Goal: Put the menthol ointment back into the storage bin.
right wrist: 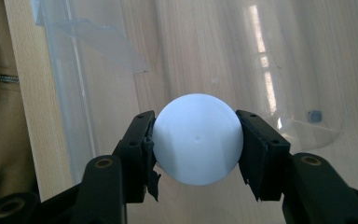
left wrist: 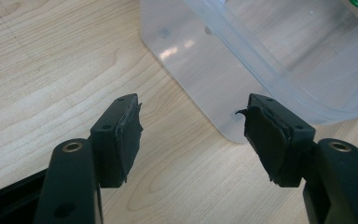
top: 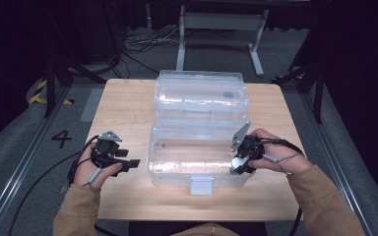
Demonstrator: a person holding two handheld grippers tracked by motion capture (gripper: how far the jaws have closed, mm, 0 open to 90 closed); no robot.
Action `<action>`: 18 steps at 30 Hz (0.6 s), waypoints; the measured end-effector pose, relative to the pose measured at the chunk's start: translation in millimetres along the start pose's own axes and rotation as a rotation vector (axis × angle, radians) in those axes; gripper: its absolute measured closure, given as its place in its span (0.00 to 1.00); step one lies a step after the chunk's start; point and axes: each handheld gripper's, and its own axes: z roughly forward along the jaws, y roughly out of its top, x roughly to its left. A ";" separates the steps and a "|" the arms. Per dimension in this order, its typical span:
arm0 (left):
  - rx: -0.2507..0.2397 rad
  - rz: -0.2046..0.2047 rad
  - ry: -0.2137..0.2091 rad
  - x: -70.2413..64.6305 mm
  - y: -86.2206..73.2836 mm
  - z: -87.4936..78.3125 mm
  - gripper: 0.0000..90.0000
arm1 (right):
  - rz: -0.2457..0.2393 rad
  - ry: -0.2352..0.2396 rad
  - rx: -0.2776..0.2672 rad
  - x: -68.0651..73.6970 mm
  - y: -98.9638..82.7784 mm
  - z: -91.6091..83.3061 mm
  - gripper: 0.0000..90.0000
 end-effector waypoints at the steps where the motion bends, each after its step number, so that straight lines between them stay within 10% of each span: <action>1: 0.000 0.000 0.000 0.0 0.0 0.0 0.41 | -0.004 0.001 -0.001 0.1 0.3 1.2 0.56; 18: 0.002 -0.005 -0.003 0.5 -0.5 0.2 0.41 | -0.009 0.004 0.052 -0.5 2.0 11.1 0.56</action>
